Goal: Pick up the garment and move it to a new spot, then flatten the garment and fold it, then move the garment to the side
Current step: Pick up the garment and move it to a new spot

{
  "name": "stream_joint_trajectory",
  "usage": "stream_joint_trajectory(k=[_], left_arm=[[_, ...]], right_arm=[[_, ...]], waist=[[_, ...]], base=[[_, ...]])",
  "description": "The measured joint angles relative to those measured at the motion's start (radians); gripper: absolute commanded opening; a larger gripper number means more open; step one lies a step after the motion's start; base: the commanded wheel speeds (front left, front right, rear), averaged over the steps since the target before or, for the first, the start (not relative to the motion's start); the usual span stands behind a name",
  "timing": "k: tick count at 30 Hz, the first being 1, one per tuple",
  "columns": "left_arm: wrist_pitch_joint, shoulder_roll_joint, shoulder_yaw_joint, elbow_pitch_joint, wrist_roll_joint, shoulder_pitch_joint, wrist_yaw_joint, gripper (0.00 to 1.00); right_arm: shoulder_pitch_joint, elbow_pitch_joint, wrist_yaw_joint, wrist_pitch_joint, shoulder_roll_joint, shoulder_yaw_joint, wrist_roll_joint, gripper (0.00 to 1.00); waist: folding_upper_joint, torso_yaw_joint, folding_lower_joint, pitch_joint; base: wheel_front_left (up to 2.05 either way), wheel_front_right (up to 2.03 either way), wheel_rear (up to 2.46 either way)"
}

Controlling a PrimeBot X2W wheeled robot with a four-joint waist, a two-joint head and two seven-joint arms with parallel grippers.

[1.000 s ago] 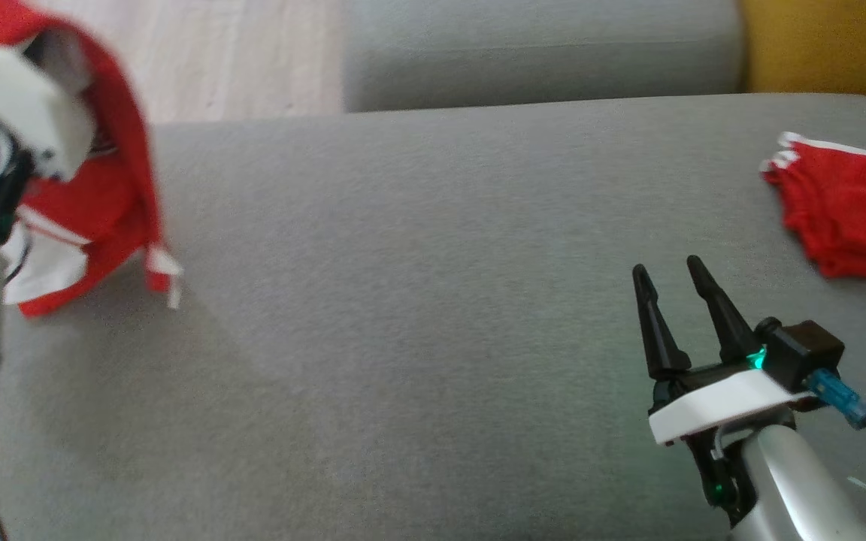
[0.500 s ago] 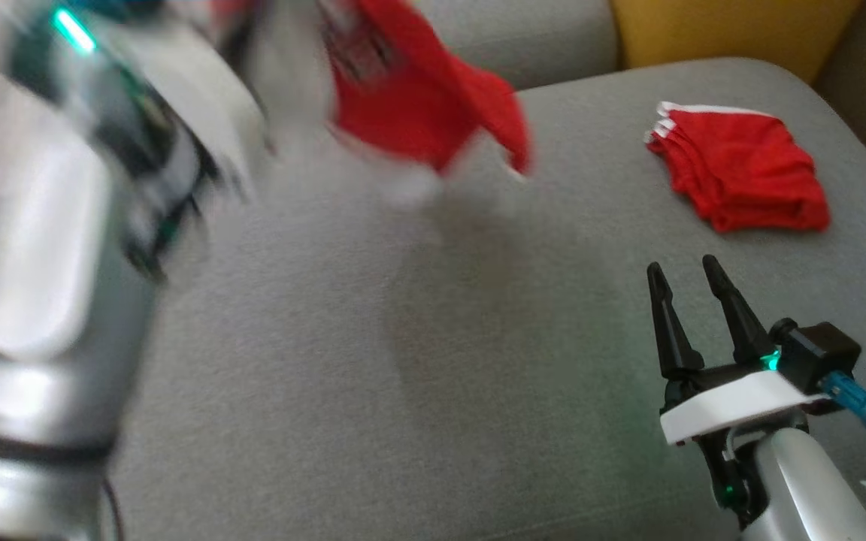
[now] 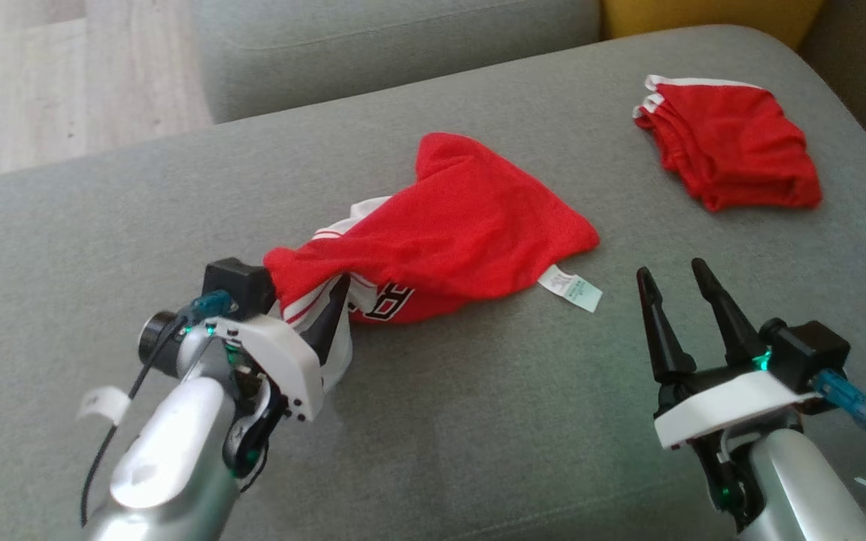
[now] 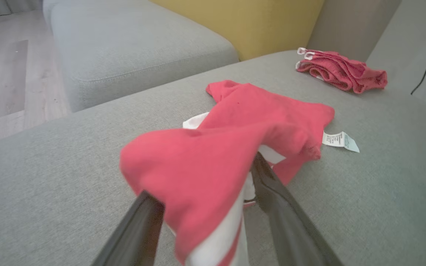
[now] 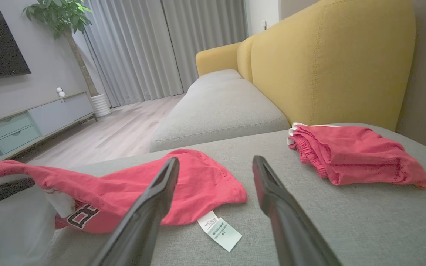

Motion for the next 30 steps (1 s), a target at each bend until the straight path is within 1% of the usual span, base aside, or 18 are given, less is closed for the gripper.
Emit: stream_joint_trajectory(k=[2, 4, 6, 8, 12, 14, 19, 22, 25, 30], left_arm=[[-0.034, -0.007, 0.011, 0.003, -0.005, 0.001, 0.007, 1.0], [-0.066, -0.002, 0.034, -0.008, -0.005, 0.001, 0.024, 1.0], [-0.085, 0.011, 0.059, -0.042, -0.013, 0.003, 0.039, 1.0], [-0.093, 0.037, 0.076, -0.086, -0.015, 0.008, 0.058, 1.0], [-0.124, 0.088, 0.15, -0.196, -0.028, 0.06, 0.121, 1.0], [-0.146, 0.099, 0.185, -0.25, -0.037, 0.115, 0.156, 1.0], [-0.21, 0.097, 0.229, -0.336, -0.043, 0.288, 0.249, 1.0], [-0.235, 0.08, 0.244, -0.368, -0.035, 0.375, 0.283, 1.0], [-0.245, 0.047, 0.251, -0.396, -0.028, 0.44, 0.305, 1.0], [-0.247, -0.003, 0.257, -0.419, -0.013, 0.496, 0.303, 1.0]], right_arm=[[0.001, 0.0, 0.0, 0.004, -0.001, 0.003, 0.0, 1.0], [0.005, 0.0, 0.0, 0.004, -0.001, 0.004, 0.0, 1.0], [0.015, -0.003, 0.0, 0.004, -0.002, 0.004, 0.0, 1.0], [0.021, -0.008, 0.0, 0.005, -0.003, -0.002, 0.0, 1.0], [0.033, -0.026, 0.0, 0.013, -0.007, -0.023, 0.0, 1.0], [0.04, -0.031, 0.0, 0.013, -0.009, -0.031, 0.0, 1.0], [0.07, -0.047, 0.0, 0.014, -0.008, -0.052, -0.001, 1.0], [0.094, -0.05, 0.0, 0.012, -0.005, -0.058, -0.001, 1.0], [0.118, -0.053, 0.0, 0.011, -0.003, -0.074, -0.001, 1.0], [0.139, -0.053, 0.0, 0.008, -0.001, -0.092, -0.003, 1.0]], waist=[[0.0, 0.013, 0.0, -0.005], [0.0, 0.026, 0.0, -0.014], [0.0, 0.039, 0.0, -0.023], [0.0, 0.053, 0.0, -0.032], [0.0, 0.076, 0.0, -0.049], [0.0, 0.087, 0.0, -0.056], [0.0, 0.107, 0.0, -0.066], [0.0, 0.115, 0.0, -0.067], [0.0, 0.119, 0.0, -0.066], [0.0, 0.123, 0.0, -0.061]], base=[[0.0, 0.0, 0.0], [0.0, 0.0, 0.0], [0.0, 0.0, 0.0], [0.0, 0.0, 0.0], [0.0, 0.0, 0.0], [0.0, 0.0, 0.0], [0.0, 0.0, 0.0], [0.0, 0.0, 0.0], [0.0, 0.0, 0.0], [0.0, 0.0, 0.0]])
